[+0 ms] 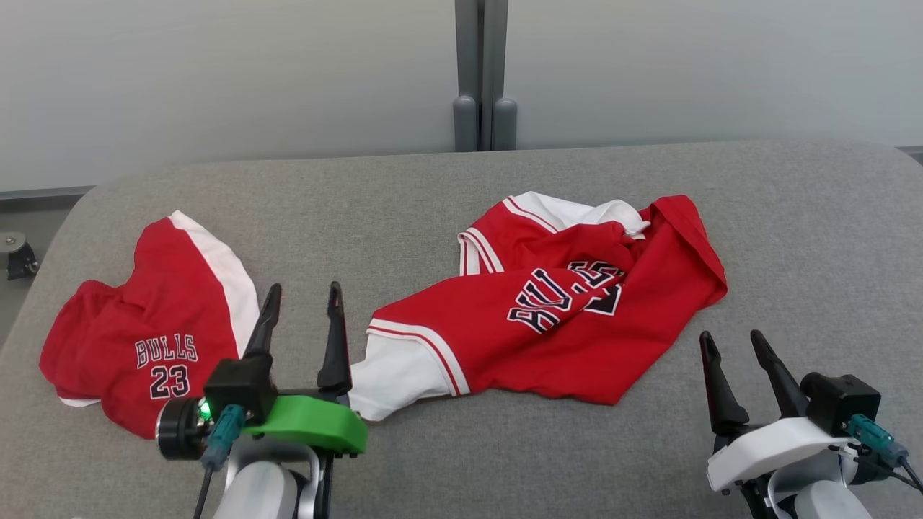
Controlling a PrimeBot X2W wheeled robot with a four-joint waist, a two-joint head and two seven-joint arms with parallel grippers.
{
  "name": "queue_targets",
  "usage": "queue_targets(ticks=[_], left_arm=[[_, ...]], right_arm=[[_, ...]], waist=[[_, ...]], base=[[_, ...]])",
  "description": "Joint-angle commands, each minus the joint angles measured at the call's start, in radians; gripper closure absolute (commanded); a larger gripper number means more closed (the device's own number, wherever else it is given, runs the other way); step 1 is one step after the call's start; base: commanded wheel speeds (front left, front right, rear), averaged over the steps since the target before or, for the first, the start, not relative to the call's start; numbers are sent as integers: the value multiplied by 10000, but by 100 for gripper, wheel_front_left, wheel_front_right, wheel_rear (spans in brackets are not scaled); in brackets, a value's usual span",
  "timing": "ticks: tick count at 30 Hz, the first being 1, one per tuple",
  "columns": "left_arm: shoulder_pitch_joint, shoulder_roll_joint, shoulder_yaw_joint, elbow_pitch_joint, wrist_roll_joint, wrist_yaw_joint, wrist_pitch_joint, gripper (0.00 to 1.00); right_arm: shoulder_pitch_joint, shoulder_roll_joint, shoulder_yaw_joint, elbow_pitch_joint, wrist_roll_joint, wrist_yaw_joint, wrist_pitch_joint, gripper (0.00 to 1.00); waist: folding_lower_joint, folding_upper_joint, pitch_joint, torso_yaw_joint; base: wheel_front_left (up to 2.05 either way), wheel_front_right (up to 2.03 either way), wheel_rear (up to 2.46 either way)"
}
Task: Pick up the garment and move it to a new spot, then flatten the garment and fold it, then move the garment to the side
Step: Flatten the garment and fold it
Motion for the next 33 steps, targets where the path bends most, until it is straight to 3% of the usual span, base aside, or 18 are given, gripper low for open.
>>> queue_targets(ticks=[1,6,13,22,29,30,31,33], left_arm=[[432,-9,217,-370,-8,-1,-2,0],[1056,-134,376,-1026,186,-145,-5,0],[904,-163,160,-937,307,-248,-6,0],[443,-161,-431,-823,43,-133,-7,0],[362,-162,-654,-718,20,-209,-7,0],[357,-162,-662,-705,14,-212,-7,0],[347,-162,-658,-692,1,-206,-7,0],[334,-163,-629,-686,-39,-161,-7,0]], right_arm=[[198,35,-33,-82,84,-14,-7,0],[298,109,-237,-101,-9,-14,-12,0],[-268,333,-599,245,-17,-14,244,0],[-1592,178,-984,2014,648,-14,1329,0],[-2323,-8,-1007,3256,1167,-14,1438,0],[-2401,-71,-1000,3430,1167,-14,1420,53],[-2490,-122,-945,3561,1100,-14,1332,100],[-2612,-117,-850,3701,1108,-14,1210,100]], waist=[[0,0,27,-78],[0,0,173,-104],[0,0,741,278],[0,0,1577,1229],[0,0,1795,1602],[0,0,1804,1620],[0,0,1811,1627],[0,0,1811,1606]], base=[[0,0,0],[0,0,0],[0,0,0],[0,0,0],[0,0,0],[0,0,0],[0,0,0],[0,0,0]])
